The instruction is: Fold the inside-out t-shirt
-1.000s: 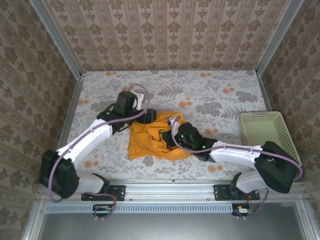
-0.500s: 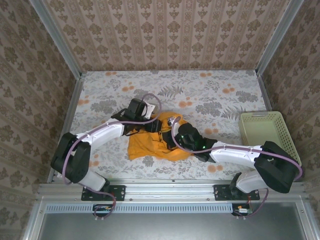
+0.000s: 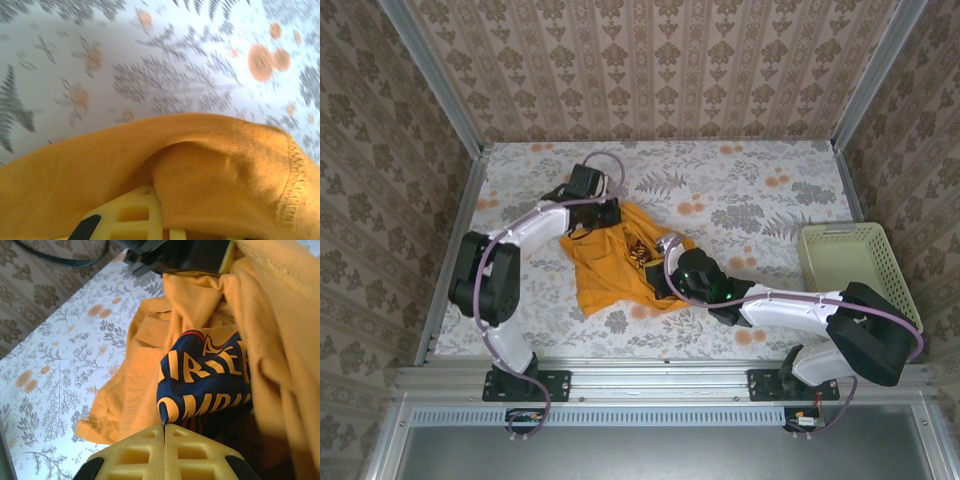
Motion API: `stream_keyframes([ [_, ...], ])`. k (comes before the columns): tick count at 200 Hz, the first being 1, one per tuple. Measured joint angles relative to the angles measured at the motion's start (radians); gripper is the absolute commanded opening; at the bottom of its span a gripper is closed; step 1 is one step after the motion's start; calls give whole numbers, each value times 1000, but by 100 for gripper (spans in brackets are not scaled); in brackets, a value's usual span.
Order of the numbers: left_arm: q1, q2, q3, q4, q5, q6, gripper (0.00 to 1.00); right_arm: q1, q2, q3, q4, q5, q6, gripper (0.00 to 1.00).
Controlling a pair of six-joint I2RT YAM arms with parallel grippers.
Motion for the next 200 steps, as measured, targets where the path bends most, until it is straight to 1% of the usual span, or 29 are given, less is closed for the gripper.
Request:
stream_keyframes([
  [21,23,97,127,-90,-50,-21,0,1,-2,0,14,-2,0,0],
  [39,47,162,188,-158,-102,-24,0,1,-35,-1,-9,10,-1,0],
  [58,84,200,195,-223,-144,-24,0,-2,-143,-1,-66,37,-9,0],
  [77,124,203,176,-268,-174,-24,0,-17,-282,-1,-116,65,-28,0],
  [95,162,162,108,-261,-180,-26,0,-53,-388,-1,-155,77,-35,0],
  [112,199,79,2,-236,-162,-40,0,-98,-439,-11,-190,85,-35,0],
  [131,238,-45,-119,-188,-126,-60,0,-140,-448,-58,-209,91,-25,0],
  [148,243,-129,-185,-140,-100,-74,0,-158,-416,-118,-223,98,11,0],
  [153,237,-149,-201,-121,-92,-78,0,-160,-403,-130,-228,100,23,7],
  [159,225,-168,-218,-100,-82,-82,0,-163,-378,-146,-238,102,40,18],
  [174,173,-204,-259,-48,-63,-94,0,-164,-321,-163,-277,109,82,43],
  [188,112,-228,-302,-2,-48,-107,0,-165,-294,-163,-325,116,103,61],
  [200,69,-244,-338,31,-35,-120,0,-164,-295,-150,-373,121,96,74],
])
